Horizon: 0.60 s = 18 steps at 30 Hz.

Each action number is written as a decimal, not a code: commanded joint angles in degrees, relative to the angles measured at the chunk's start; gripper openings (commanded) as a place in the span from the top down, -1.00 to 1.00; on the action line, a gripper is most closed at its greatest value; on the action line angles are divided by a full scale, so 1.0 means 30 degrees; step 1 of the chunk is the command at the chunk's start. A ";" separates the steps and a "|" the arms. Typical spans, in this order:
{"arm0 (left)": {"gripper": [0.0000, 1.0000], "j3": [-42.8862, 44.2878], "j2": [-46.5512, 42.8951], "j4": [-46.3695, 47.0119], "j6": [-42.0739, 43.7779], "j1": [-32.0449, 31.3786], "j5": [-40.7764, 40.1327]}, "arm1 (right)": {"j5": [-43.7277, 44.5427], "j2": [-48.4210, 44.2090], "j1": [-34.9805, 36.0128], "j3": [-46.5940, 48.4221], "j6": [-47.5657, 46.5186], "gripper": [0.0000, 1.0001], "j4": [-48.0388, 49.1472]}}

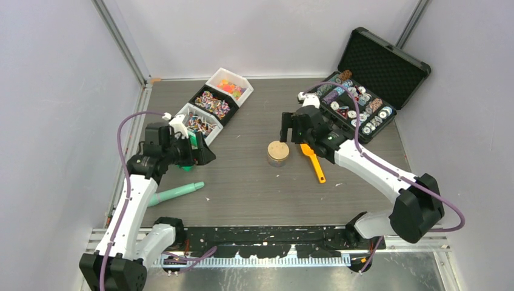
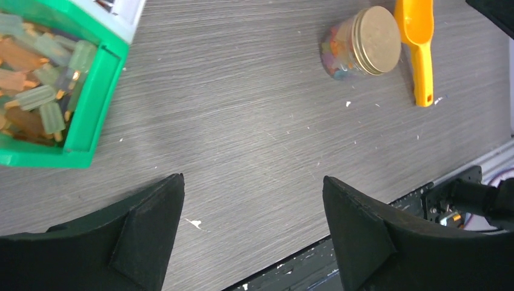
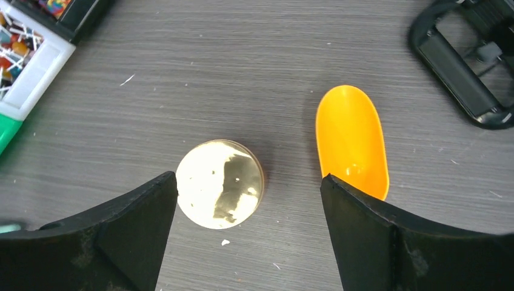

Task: Pack the candies
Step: Close the bottle lid on the packing bottle.

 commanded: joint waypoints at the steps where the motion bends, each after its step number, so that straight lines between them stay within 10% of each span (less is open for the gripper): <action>1: -0.59 0.0681 0.0635 0.1569 -0.0554 -0.0332 0.1826 | 0.1373 -0.1168 -0.0283 -0.1090 0.1660 -0.78 0.1579; 18: -0.69 0.2985 0.7887 0.6838 -0.5444 -0.6290 -0.1499 | -0.7941 0.0281 -0.3408 -0.2310 -0.0652 -0.04 0.3175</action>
